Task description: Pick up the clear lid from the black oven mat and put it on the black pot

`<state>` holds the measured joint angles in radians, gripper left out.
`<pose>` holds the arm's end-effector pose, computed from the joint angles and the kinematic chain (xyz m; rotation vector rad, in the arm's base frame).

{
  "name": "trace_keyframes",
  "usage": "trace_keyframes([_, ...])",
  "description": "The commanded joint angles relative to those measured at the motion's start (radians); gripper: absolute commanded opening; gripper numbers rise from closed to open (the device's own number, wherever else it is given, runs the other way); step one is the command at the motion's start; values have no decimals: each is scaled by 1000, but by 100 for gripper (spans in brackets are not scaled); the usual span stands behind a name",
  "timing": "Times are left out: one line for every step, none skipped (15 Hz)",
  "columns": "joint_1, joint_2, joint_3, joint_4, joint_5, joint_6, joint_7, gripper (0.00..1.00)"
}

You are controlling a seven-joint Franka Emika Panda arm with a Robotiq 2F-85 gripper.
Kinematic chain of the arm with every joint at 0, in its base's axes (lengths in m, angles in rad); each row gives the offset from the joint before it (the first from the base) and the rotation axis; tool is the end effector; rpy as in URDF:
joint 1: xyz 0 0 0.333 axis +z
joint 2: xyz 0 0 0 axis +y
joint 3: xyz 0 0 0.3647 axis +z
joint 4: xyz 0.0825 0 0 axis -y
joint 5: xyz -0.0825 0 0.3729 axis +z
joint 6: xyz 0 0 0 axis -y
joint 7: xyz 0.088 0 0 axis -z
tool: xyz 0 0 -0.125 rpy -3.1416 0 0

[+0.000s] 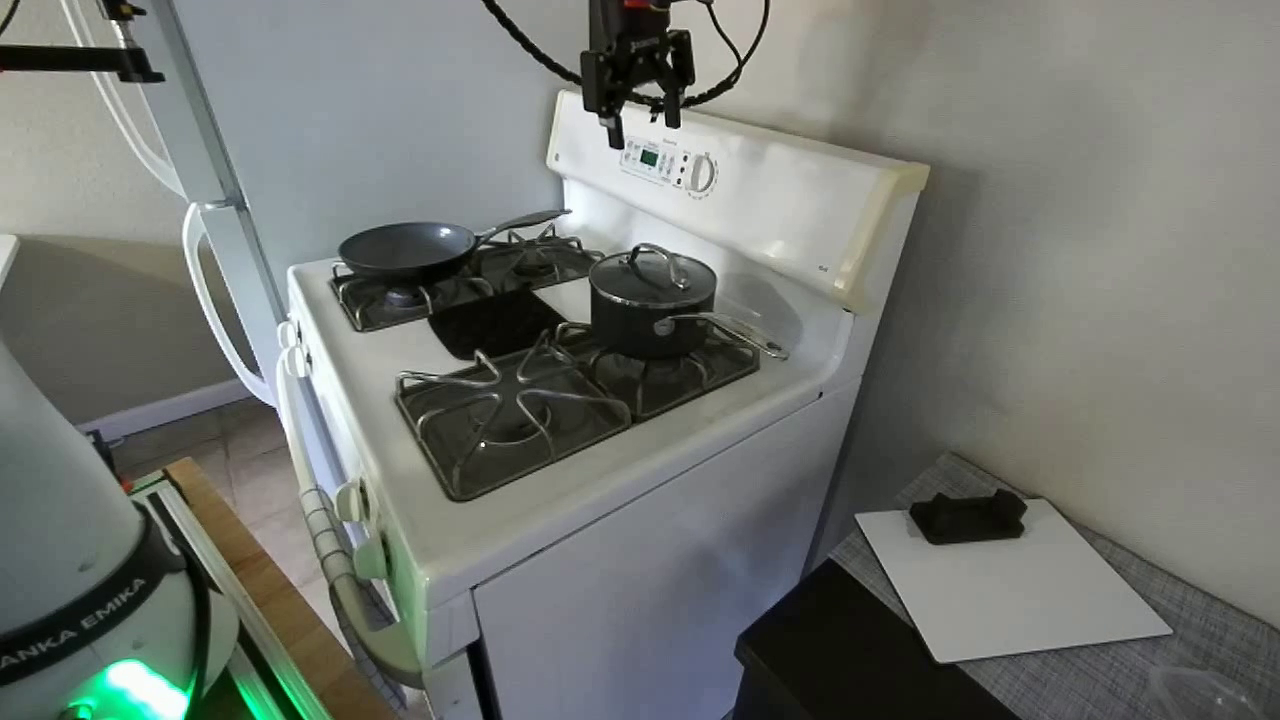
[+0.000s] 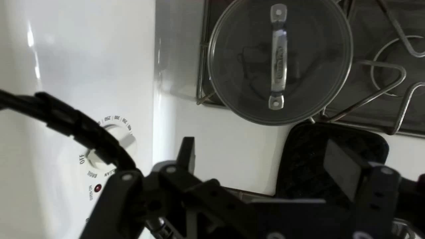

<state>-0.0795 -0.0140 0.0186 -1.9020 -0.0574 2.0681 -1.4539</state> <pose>0.5651 -0.0383 0.5538 2.2610 1.9352 0.1409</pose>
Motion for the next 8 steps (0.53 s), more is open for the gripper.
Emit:
trace_keyframes([33,-108,-7,-137,-93,17,141,100])
trace_keyframes([38,-121,-5,-150,-110,3,180,100])
trace_keyframes([43,-133,-4,-167,-117,9,217,100])
trace_keyframes([51,-140,-4,-181,-100,31,250,100])
trace_keyframes([52,-92,-18,-114,-85,-3,180,100])
trace_keyframes([58,-102,-18,-127,-86,-3,205,100])
trace_keyframes([62,-108,-17,-134,-86,-3,219,100])
trace_keyframes([63,-112,-17,-139,-86,-3,225,100])
